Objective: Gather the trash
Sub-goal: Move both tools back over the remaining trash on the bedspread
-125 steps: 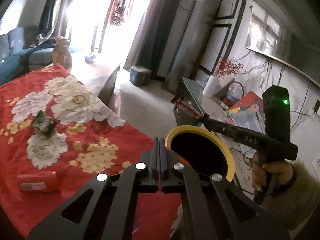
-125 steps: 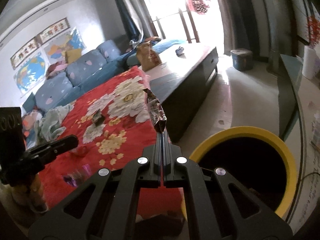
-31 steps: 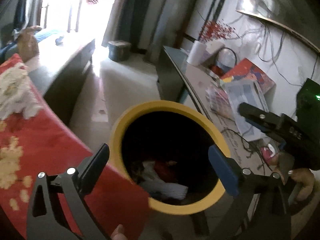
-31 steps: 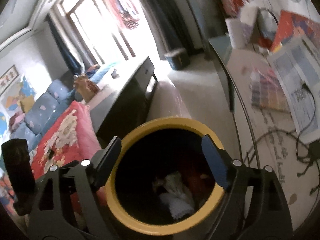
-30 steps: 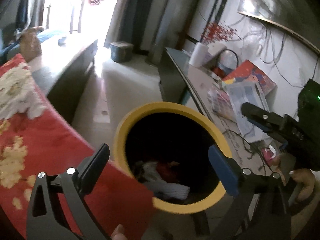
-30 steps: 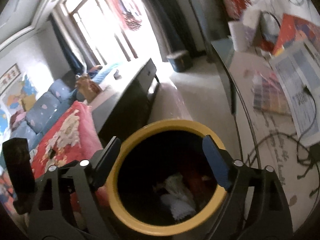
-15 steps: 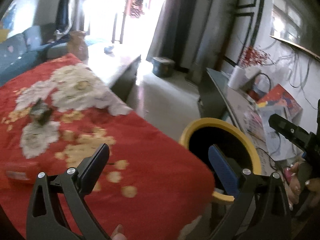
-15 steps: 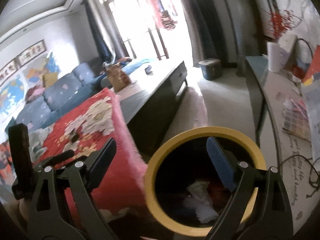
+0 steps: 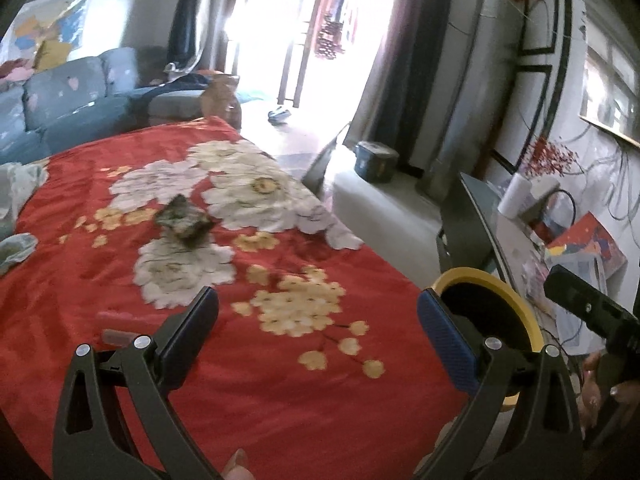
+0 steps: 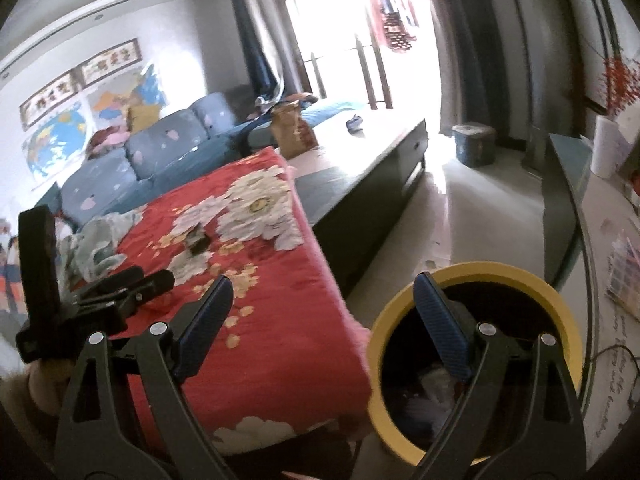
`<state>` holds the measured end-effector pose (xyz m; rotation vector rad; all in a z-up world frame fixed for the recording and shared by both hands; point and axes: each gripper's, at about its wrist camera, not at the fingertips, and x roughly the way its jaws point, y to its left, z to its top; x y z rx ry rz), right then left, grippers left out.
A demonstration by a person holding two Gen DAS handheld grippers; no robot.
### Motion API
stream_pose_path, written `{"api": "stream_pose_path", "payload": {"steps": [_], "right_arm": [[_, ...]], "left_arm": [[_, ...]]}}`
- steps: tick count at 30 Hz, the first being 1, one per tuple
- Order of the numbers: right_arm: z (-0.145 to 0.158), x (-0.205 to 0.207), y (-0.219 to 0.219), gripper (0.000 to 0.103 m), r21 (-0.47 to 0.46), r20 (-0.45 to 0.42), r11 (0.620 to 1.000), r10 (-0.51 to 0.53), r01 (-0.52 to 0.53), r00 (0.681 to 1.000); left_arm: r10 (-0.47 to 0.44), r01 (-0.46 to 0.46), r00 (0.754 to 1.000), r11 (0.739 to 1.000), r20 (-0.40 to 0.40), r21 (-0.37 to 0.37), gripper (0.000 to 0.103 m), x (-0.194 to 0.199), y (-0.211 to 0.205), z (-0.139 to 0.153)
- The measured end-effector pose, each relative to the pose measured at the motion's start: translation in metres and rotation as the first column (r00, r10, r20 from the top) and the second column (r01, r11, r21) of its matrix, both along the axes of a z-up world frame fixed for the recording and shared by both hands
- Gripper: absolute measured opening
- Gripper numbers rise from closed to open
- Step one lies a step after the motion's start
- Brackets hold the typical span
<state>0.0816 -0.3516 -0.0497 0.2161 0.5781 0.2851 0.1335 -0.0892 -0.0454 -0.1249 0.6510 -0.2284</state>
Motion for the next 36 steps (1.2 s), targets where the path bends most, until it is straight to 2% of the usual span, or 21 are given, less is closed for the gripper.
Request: {"api": "stream_pose_path", "payload": {"steps": [14, 20, 25, 30, 36], "right_arm": [[0.009, 0.001, 0.057, 0.088, -0.05, 0.007, 0.988, 0.149, -0.148, 0.989], [0.017, 0.014, 0.081, 0.088, -0.051, 0.001, 0.974, 0.219, -0.219, 0.976], [0.019, 0.037, 0.106, 0.088, -0.066, -0.016, 0.962, 0.263, -0.264, 0.965], [0.013, 0.074, 0.125, 0.088, -0.035, -0.058, 0.954, 0.295, -0.298, 0.954], [0.002, 0.118, 0.155, 0.088, -0.035, -0.097, 0.946, 0.317, -0.322, 0.943]], "left_arm": [[0.119, -0.119, 0.993, 0.993, 0.015, -0.016, 0.096, -0.011, 0.051, 0.007], [0.182, -0.183, 0.983, 0.983, -0.011, -0.032, 0.096, -0.01, 0.077, 0.003], [0.224, -0.227, 0.973, 0.973, -0.045, -0.051, 0.096, -0.011, 0.1, -0.005], [0.253, -0.261, 0.962, 0.962, -0.102, -0.078, 0.096, -0.014, 0.12, -0.019], [0.239, -0.269, 0.953, 0.951, -0.185, -0.156, 0.095, -0.012, 0.134, -0.041]]}}
